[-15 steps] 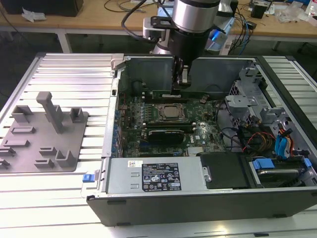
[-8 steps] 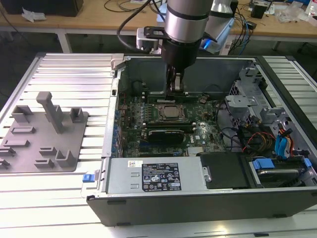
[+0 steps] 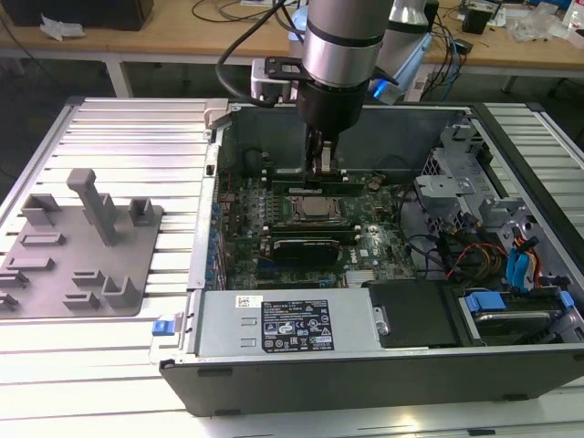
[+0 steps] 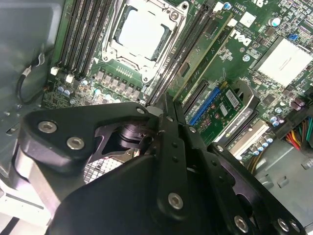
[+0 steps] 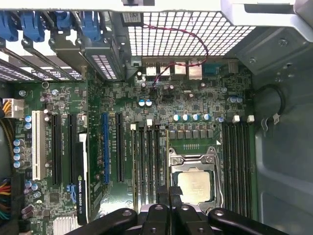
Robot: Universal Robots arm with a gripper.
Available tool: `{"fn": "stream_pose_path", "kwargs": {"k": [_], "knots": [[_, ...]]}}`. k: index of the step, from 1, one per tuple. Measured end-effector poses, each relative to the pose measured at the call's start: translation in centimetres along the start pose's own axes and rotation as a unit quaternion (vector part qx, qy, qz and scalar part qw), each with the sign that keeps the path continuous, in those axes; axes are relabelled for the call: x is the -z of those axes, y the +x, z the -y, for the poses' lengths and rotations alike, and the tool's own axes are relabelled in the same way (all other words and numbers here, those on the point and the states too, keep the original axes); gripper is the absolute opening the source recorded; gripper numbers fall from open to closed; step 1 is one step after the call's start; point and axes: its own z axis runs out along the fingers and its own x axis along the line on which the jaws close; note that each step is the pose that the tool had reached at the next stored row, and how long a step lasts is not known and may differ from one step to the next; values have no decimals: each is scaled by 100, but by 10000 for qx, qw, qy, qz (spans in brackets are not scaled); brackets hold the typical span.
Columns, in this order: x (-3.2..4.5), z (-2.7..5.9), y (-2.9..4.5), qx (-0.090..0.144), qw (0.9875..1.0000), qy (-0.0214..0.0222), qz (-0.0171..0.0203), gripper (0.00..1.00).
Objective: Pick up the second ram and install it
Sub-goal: 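Insert the second ram into the second slot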
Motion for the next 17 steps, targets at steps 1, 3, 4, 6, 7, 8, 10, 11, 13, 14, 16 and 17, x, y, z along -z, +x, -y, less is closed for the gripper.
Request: {"fn": "stream_pose_path", "kwargs": {"k": [1, 3, 4, 6, 7, 8, 10, 11, 13, 14, 16, 17], "knots": [[-1, 0, 0, 0, 10000, 0, 0, 9], [-2, 0, 0, 0, 10000, 0, 0, 9], [-3, 0, 0, 0, 10000, 0, 0, 9], [-3, 0, 0, 0, 10000, 0, 0, 9], [-4, 0, 0, 0, 10000, 0, 0, 9], [-12, 1, 0, 0, 10000, 1, 2, 9], [-28, 1, 2, 0, 10000, 0, 0, 9], [-30, 1, 2, 0, 10000, 0, -1, 9], [-40, 1, 2, 0, 10000, 0, 0, 9], [-45, 1, 3, 0, 10000, 0, 1, 9], [-70, 2, 4, 0, 10000, 0, 0, 9], [-80, 2, 5, 0, 10000, 0, 0, 9]]}}
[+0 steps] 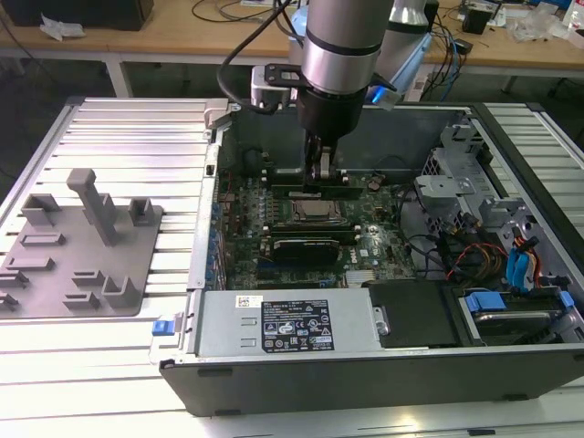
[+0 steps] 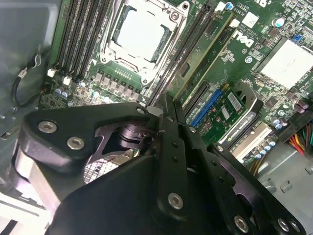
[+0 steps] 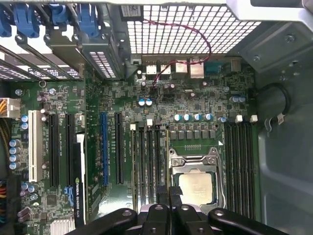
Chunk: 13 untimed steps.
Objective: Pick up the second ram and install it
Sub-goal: 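Insert the second ram into the second slot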
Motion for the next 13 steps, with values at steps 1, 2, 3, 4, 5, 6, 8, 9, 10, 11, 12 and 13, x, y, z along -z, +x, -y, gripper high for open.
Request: {"fn": "stream_pose_path", "kwargs": {"k": [1, 2, 3, 4, 5, 6, 8, 9, 10, 11, 12, 13], "knots": [[-11, 0, 1, 0, 10000, 0, 0, 9], [-31, 0, 2, 0, 10000, 0, 0, 9], [-46, -1, 3, 0, 10000, 0, 0, 9], [-62, -2, 4, 0, 10000, 0, 0, 9], [-89, -5, 6, 0, 10000, 0, 0, 9], [-101, -6, 7, 0, 10000, 0, 0, 9], [-113, -8, 7, 0, 10000, 0, 0, 9], [-119, -9, 8, 0, 10000, 0, 0, 9], [-124, -10, 8, 0, 10000, 0, 0, 9], [-129, -10, 9, 0, 10000, 0, -1, 9], [-134, -11, 9, 0, 10000, 0, -1, 9], [-141, -12, 9, 0, 10000, 0, 0, 9]]}}
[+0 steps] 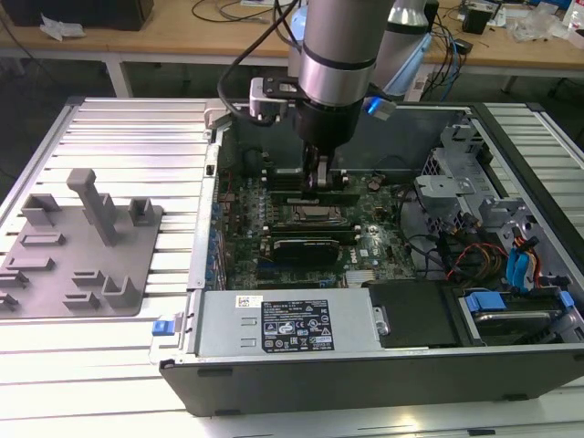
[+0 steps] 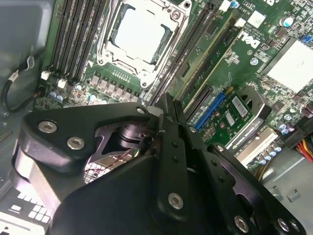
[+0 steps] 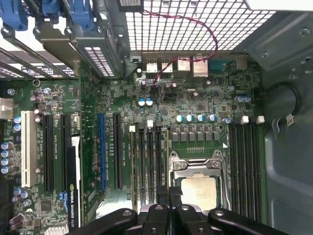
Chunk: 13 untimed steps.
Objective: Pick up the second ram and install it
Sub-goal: 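Insert the second ram into the second slot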
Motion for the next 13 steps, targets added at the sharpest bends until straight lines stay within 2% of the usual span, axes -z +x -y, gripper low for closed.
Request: {"fn": "stream_pose_path", "kwargs": {"k": [4, 7, 13], "knots": [[-36, -2, 2, 0, 10000, 0, 0, 9], [-118, -6, 8, 0, 10000, 0, -1, 9], [-172, -12, 11, 0, 10000, 0, -8, 9]]}}
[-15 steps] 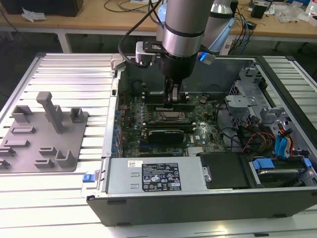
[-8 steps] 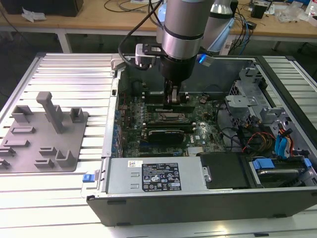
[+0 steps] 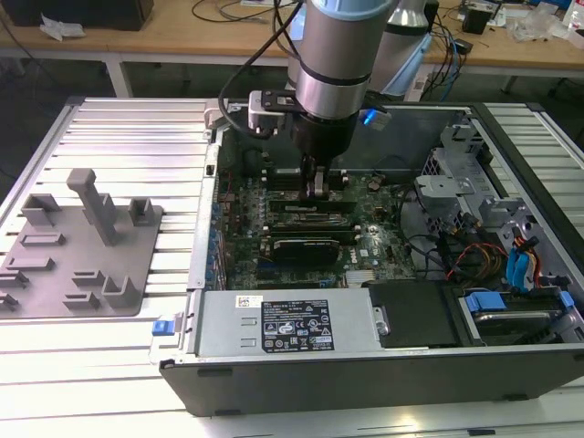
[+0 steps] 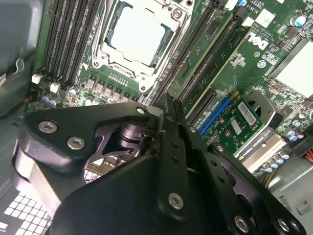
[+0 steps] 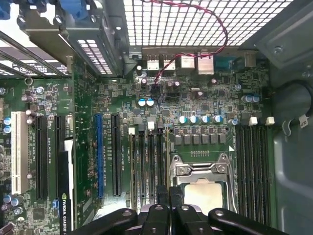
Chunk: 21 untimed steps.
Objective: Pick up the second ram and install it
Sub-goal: 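Insert the second ram into the second slot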
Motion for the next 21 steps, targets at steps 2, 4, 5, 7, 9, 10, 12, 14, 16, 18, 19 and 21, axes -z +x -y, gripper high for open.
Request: {"fn": "stream_pose_path", "kwargs": {"k": [2, 4, 5, 7, 9, 10, 12, 14, 16, 18, 19, 21], "knots": [[-23, -1, 1, 0, 10000, 0, 0, 9], [-62, -2, 4, 1, 10000, 0, 0, 9], [-73, -1, 4, 4, 10000, 0, 0, 9], [-93, -1, 6, 163, 9999, -10, -9, 9], [-102, 0, 10, 187, 9998, -11, -12, 9], [-108, 1, 20, 187, 9998, -11, -12, 9], [-122, 2, 42, 187, 9998, -11, -13, 9], [-133, 3, 56, 186, 9998, -11, -13, 9], [-149, 4, 73, 186, 9998, -11, -13, 9], [-165, 5, 85, 185, 9998, -11, -22, 9], [-166, 9, 85, 186, 9998, -13, -33, 9], [-169, 34, 86, 183, 9998, -24, -54, 9]]}}
